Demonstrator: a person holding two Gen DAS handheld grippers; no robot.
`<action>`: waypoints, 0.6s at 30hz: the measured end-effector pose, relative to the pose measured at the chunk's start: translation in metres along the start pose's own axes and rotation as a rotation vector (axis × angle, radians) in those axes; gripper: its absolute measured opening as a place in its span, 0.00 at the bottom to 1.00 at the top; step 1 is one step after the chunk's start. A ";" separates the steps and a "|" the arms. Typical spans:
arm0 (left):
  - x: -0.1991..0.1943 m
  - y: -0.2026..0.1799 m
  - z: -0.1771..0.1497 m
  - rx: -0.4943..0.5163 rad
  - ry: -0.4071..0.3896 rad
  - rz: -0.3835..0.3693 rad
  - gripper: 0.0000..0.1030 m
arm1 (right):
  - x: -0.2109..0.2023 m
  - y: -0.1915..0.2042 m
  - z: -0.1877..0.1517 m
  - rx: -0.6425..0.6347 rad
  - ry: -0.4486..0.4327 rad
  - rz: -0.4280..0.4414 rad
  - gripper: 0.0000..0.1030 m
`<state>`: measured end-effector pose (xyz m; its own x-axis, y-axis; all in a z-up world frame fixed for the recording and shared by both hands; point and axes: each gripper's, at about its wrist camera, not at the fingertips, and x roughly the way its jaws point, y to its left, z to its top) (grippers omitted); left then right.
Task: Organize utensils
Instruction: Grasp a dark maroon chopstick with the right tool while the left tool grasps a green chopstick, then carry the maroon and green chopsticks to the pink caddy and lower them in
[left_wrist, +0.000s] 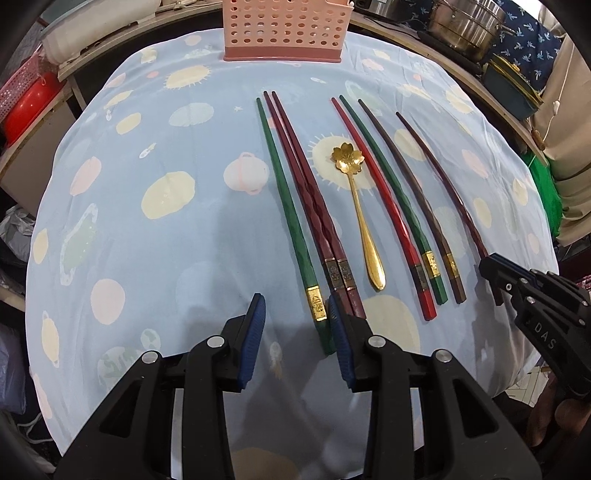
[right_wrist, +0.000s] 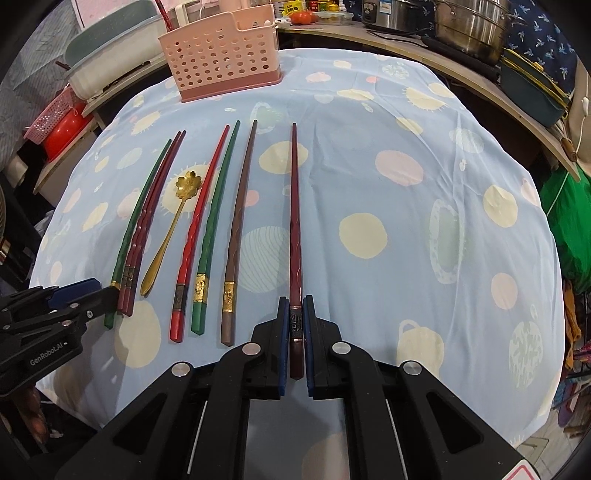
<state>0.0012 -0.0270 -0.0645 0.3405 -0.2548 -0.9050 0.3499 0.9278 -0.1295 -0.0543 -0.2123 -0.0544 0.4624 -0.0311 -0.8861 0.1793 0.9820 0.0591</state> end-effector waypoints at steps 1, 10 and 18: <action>0.000 -0.001 -0.001 0.005 -0.002 0.003 0.32 | 0.000 0.000 0.000 0.001 0.001 0.000 0.07; -0.002 0.007 -0.004 -0.009 -0.005 -0.019 0.09 | -0.003 0.000 -0.001 -0.002 -0.003 0.006 0.07; -0.020 0.014 0.006 -0.016 -0.061 0.006 0.08 | -0.017 0.001 0.008 -0.017 -0.060 -0.008 0.07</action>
<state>0.0046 -0.0109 -0.0458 0.3951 -0.2643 -0.8798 0.3334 0.9337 -0.1308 -0.0551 -0.2126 -0.0351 0.5123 -0.0494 -0.8574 0.1689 0.9846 0.0443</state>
